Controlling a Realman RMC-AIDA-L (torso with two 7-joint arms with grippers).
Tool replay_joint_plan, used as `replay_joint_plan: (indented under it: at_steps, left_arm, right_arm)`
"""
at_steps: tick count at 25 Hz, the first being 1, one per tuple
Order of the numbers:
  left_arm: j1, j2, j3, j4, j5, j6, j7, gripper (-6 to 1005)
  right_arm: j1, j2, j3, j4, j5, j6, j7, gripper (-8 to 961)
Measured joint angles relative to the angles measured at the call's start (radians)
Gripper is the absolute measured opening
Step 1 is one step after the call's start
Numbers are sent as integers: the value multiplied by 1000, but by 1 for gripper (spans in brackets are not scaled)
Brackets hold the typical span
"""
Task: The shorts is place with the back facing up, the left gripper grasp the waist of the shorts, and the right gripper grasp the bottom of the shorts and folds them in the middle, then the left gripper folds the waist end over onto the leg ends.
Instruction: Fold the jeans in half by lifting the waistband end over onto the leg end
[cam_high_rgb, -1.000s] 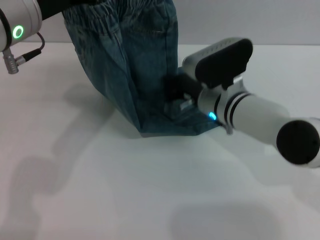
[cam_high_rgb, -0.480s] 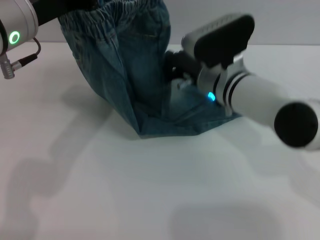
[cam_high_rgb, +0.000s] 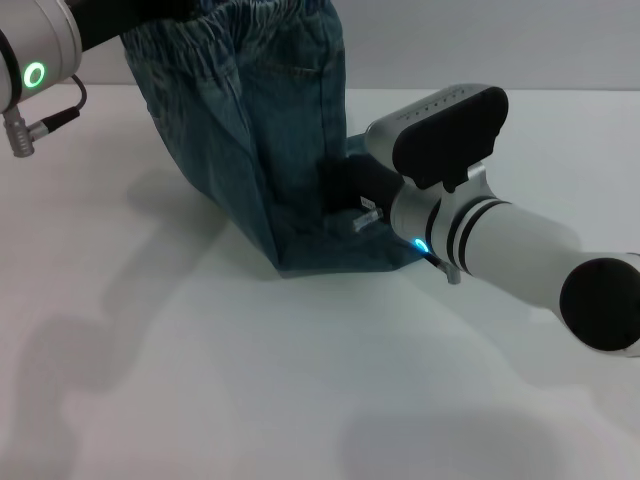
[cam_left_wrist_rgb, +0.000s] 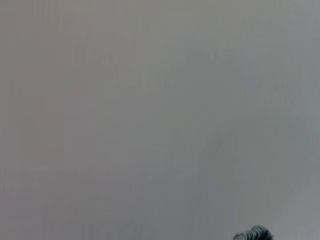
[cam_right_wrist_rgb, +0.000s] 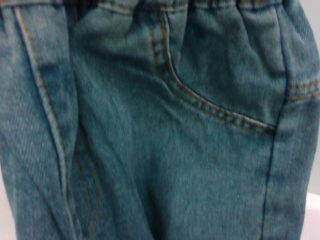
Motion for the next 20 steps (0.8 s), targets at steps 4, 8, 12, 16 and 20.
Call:
replay_joint_plan:
  at_steps: [4,8,12,16,20]
  left_arm:
    - [4,-1,2,-4,0,1,0,70]
    - [6,-1,2,-7,0,1,-3,69]
    - [10,-1,3,-8,0,-2,-5,70]
    - [10,-1,3,-6,0,-4,-3,70]
    - [10,-1,3,-3,0,-2,-3,70]
  right_arm:
    - [-8,2,-1,10,4,13,3,-1]
    - [-6,2,-1,35,5,12,5,-1]
    - [38,-3,21,83,4,-17,4,-1]
    - [78,-8,64,107,-1,-19,-1,-1]
    - [44,-4,48,56,-5,-16,-5,-1]
